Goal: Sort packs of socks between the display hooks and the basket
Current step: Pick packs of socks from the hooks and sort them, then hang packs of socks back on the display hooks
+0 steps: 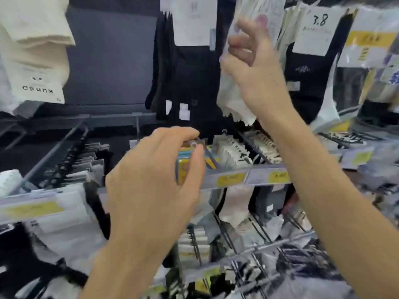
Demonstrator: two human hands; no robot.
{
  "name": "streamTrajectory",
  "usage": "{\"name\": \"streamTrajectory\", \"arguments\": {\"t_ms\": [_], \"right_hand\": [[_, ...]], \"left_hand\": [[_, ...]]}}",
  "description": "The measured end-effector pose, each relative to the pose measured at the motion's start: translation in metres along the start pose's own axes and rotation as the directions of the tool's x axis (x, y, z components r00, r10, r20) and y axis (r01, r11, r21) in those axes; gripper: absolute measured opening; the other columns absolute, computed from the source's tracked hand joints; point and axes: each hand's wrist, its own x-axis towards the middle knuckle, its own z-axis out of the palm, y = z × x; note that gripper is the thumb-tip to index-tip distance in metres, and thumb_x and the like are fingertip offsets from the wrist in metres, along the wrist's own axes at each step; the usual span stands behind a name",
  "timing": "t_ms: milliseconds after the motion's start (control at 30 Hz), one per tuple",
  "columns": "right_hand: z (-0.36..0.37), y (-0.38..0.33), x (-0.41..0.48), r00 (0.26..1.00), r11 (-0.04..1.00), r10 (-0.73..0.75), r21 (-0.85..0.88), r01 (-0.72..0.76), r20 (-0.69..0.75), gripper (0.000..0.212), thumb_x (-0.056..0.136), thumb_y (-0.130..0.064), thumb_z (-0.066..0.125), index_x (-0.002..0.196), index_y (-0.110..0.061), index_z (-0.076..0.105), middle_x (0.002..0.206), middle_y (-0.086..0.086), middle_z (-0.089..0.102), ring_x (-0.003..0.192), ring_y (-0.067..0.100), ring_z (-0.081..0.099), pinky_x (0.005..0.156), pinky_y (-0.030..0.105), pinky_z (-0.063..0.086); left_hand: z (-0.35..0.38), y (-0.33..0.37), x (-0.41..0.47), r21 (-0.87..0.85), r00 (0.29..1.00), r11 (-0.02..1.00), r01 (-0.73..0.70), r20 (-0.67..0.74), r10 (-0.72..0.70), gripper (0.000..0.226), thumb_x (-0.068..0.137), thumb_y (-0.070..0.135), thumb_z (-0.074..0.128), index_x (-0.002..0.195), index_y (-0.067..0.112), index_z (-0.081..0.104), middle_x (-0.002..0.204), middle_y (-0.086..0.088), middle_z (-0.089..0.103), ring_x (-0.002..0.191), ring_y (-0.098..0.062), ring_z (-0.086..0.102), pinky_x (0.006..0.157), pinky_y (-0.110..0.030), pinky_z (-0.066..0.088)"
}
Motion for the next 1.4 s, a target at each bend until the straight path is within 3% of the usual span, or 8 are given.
{"name": "streamTrajectory", "arguments": {"t_ms": [133,267,433,633,733,967,1167,1400], "right_hand": [[-0.065,0.033,-0.14,0.979,0.992,0.0,0.12,-0.025,0.202,0.033,0.102,-0.017,0.052,0.134,-0.012,0.051,0.119,-0.002,0.065,0.114,0.01,0.063,0.095,0.032,0.054],[-0.149,0.112,-0.289,0.82,0.838,0.54,-0.027,-0.545,0.189,0.029,0.104,-0.014,0.051,0.131,-0.007,0.058,0.124,0.01,0.068,0.114,0.027,0.065,0.096,0.049,0.052],[-0.265,0.176,-0.477,0.444,0.444,0.896,0.021,-0.896,-0.007,0.019,0.1,0.0,0.052,0.11,-0.01,0.064,0.102,-0.009,0.069,0.083,-0.011,0.062,0.076,0.01,0.044],[-0.377,0.213,-0.649,-0.004,0.009,0.991,0.095,-0.995,-0.137,0.018,0.099,-0.013,0.054,0.113,-0.015,0.066,0.11,0.003,0.072,0.1,0.017,0.068,0.092,0.036,0.052],[-0.415,0.238,-0.709,-0.161,-0.156,0.981,0.057,-0.986,-0.109,0.025,0.1,-0.021,0.053,0.121,-0.02,0.066,0.117,-0.004,0.071,0.104,0.013,0.066,0.093,0.027,0.05],[-0.45,0.358,-0.822,-0.416,-0.372,0.882,0.212,-0.904,-0.223,0.008,0.091,-0.021,0.061,0.098,-0.02,0.064,0.091,-0.008,0.07,0.091,0.02,0.065,0.082,0.027,0.051],[-0.447,0.51,-0.94,-0.659,-0.402,0.636,0.556,-0.728,-0.402,0.033,0.088,-0.01,0.063,0.12,-0.008,0.062,0.116,0.004,0.069,0.11,0.027,0.064,0.095,0.035,0.049],[-0.434,0.644,-1.057,-0.766,-0.415,0.49,0.661,-0.625,-0.417,0.05,0.081,-0.009,0.069,0.123,0.004,0.045,0.133,0.007,0.046,0.121,0.024,0.05,0.102,0.039,0.044]], "left_hand": [[0.056,0.053,-0.03,-0.328,0.983,0.943,-0.063,0.142,0.115,0.02,0.098,0.028,0.052,0.089,0.019,0.068,0.08,0.011,0.066,0.073,-0.009,0.061,0.069,-0.027,0.051],[0.164,0.124,-0.103,-0.364,0.825,0.917,0.166,0.561,0.073,0.022,0.093,0.04,0.047,0.082,0.027,0.06,0.072,0.009,0.067,0.07,-0.021,0.066,0.065,-0.043,0.053],[0.305,0.23,-0.261,-0.161,0.285,0.936,0.314,0.956,0.068,0.032,0.093,0.027,0.06,0.064,0.033,0.047,0.072,-0.002,0.068,0.076,-0.033,0.065,0.069,-0.043,0.053],[0.399,0.323,-0.44,-0.009,-0.28,0.981,0.193,0.958,0.063,0.016,0.096,0.03,0.057,0.081,0.027,0.061,0.087,0.001,0.072,0.088,-0.025,0.067,0.082,-0.043,0.053],[0.425,0.343,-0.502,-0.002,-0.486,0.998,0.069,0.873,0.036,0.011,0.096,0.033,0.054,0.089,0.028,0.061,0.097,0.003,0.072,0.097,-0.023,0.065,0.087,-0.038,0.052],[0.508,0.334,-0.635,-0.001,-0.653,0.998,-0.057,0.756,-0.037,0.017,0.084,0.049,0.043,0.079,0.039,0.055,0.086,0.008,0.068,0.084,-0.022,0.065,0.077,-0.04,0.057],[0.621,0.333,-0.772,-0.151,-0.756,0.984,-0.095,0.654,0.027,0.016,0.082,0.048,0.039,0.088,0.042,0.052,0.087,0.011,0.069,0.088,-0.02,0.066,0.081,-0.04,0.055],[0.742,0.352,-0.926,-0.234,-0.698,0.972,-0.009,0.698,0.161,0.023,0.095,0.021,0.05,0.114,0.02,0.062,0.118,-0.006,0.068,0.11,-0.029,0.063,0.093,-0.043,0.051]]}}
